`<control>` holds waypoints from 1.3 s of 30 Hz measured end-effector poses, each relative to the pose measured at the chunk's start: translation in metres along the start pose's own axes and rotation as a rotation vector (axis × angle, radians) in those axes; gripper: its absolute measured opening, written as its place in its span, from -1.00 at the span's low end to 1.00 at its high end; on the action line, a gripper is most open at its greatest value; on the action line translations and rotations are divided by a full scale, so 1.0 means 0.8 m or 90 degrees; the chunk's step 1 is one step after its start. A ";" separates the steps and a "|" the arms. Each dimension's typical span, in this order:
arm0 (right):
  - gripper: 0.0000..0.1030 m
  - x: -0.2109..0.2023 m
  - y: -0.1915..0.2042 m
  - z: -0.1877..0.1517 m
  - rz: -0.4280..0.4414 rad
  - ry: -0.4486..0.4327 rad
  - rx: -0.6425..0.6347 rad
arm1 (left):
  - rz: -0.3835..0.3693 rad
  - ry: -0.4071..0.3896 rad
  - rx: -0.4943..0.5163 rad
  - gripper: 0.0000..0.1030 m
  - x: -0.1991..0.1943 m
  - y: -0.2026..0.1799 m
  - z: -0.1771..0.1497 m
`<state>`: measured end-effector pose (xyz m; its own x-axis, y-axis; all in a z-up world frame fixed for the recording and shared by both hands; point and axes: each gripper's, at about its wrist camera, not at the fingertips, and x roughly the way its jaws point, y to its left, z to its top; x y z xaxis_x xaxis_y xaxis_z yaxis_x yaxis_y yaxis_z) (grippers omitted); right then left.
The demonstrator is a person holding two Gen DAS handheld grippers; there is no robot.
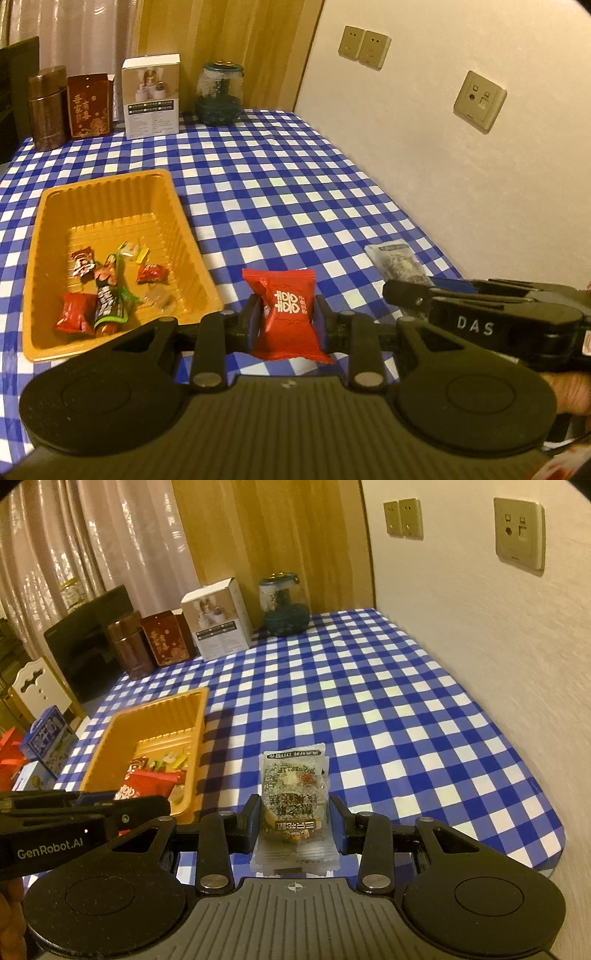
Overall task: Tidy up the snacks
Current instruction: 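Lift and carry both held packets over the orange tray with both tools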
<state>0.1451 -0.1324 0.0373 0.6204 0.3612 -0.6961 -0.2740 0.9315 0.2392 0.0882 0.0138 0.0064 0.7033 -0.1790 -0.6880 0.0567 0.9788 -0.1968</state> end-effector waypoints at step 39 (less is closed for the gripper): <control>-0.24 0.014 0.115 -0.028 0.096 0.034 -0.091 | 0.106 0.001 -0.083 -0.49 -0.075 0.094 -0.055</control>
<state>0.1103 -0.0434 0.0364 0.5257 0.4892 -0.6959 -0.4638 0.8506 0.2477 0.0194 0.0941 0.0023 0.6941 -0.0163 -0.7197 -0.1526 0.9737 -0.1692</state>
